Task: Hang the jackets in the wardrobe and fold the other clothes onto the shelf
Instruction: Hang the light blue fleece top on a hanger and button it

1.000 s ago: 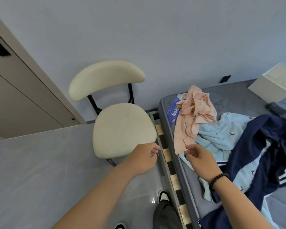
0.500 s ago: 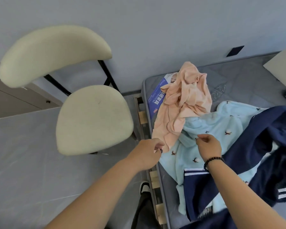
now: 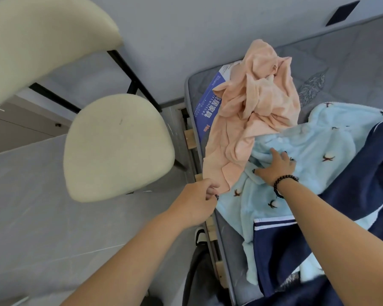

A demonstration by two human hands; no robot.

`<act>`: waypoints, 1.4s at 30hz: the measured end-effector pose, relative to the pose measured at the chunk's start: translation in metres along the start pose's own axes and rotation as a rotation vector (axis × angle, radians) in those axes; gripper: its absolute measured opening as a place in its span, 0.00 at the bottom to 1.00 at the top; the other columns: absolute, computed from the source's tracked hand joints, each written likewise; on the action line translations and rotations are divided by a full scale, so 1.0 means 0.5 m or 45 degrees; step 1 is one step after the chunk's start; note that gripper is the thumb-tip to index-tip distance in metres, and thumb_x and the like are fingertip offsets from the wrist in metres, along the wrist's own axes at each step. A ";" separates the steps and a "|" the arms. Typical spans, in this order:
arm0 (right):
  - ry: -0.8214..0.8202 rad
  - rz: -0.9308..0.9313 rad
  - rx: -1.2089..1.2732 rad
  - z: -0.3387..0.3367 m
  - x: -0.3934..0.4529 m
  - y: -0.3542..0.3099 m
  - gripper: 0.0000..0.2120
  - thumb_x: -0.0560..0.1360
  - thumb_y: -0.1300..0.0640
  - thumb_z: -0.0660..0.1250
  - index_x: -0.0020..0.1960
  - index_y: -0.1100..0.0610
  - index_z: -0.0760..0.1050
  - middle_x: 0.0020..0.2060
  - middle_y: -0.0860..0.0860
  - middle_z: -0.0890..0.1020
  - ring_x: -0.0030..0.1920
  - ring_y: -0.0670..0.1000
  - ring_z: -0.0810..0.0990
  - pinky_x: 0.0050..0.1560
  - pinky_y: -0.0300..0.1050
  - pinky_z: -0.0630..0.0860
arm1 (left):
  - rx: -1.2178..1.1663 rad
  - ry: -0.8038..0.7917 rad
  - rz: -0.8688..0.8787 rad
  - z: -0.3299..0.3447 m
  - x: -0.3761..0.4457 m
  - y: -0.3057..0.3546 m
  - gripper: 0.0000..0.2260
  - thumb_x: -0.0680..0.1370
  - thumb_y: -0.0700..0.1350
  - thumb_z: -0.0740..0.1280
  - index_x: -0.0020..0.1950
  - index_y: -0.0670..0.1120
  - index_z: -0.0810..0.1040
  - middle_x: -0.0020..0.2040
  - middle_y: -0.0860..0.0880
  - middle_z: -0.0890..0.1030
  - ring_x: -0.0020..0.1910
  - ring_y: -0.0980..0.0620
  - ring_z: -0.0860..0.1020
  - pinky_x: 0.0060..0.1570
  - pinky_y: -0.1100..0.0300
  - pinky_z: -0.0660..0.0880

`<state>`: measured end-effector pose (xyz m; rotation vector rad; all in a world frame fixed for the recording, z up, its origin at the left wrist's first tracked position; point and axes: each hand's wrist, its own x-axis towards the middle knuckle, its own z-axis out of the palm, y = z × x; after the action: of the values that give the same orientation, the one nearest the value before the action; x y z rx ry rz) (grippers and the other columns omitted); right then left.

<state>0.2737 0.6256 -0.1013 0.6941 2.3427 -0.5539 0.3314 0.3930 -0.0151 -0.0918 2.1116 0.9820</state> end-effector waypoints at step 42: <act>-0.778 -0.372 1.675 -0.360 -0.568 -0.296 0.12 0.74 0.76 0.61 0.50 0.65 0.79 0.48 0.61 0.81 0.45 0.52 0.82 0.42 0.39 0.82 | -0.363 0.225 0.472 -0.216 -0.248 0.217 0.09 0.75 0.37 0.71 0.46 0.52 0.77 0.37 0.61 0.83 0.40 0.66 0.80 0.39 0.72 0.74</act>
<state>0.2939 0.5126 0.2477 0.5465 1.2739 -2.1376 0.3088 0.3657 0.1785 0.0769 2.1788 1.5427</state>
